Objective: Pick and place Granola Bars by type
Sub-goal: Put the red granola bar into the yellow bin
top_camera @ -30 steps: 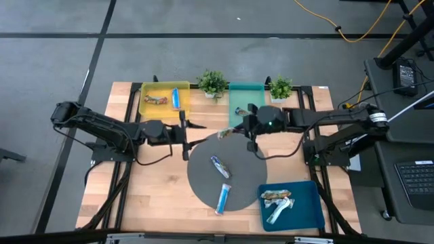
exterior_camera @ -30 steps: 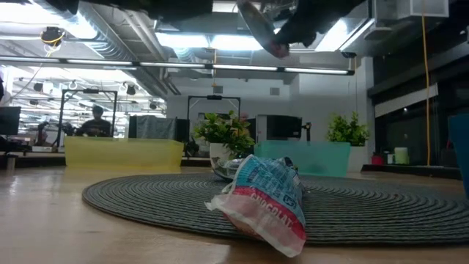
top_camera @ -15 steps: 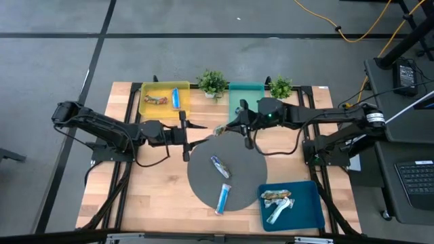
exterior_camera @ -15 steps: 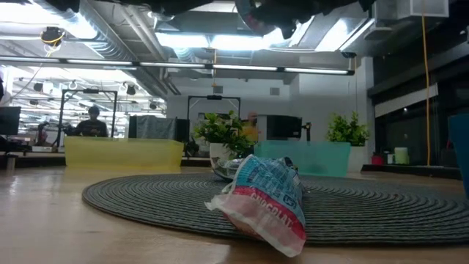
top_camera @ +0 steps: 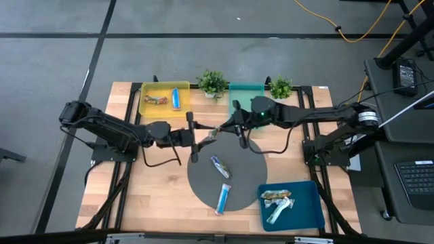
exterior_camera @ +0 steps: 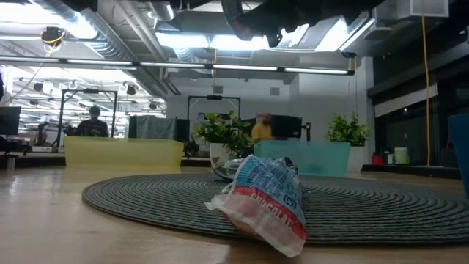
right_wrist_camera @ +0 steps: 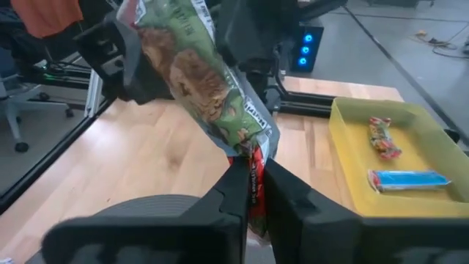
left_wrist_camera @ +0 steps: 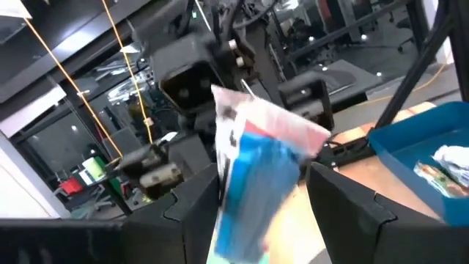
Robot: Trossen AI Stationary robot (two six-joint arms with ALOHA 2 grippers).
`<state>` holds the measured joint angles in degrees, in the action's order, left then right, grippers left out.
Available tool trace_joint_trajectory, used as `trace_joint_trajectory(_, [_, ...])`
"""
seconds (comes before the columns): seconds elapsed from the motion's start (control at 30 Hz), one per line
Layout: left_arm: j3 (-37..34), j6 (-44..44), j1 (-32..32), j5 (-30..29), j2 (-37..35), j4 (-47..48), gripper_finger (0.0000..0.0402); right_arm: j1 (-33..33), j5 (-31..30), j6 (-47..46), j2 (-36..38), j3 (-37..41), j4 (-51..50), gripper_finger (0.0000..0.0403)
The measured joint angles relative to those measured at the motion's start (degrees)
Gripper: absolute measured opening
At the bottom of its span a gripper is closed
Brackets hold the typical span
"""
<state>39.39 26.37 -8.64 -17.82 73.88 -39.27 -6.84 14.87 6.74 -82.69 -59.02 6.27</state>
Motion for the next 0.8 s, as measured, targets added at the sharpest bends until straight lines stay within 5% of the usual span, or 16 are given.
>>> trace_joint_trajectory(0.3, [2.1,-0.8,0.0,-1.3,1.1,0.0,0.0183,-0.6,1.5,0.9,-1.0,0.0,0.4,0.0026])
trace_joint_trajectory(0.63, [2.1,0.3,0.0,-5.2,1.1,0.1,0.0032,-0.5,1.4,1.0,-1.0,0.0,0.4,0.0054])
trace_joint_trajectory(0.8, [2.1,0.0,0.0,-5.2,1.1,0.2,0.0023,-0.6,2.3,1.3,-1.0,0.0,0.4,0.0055])
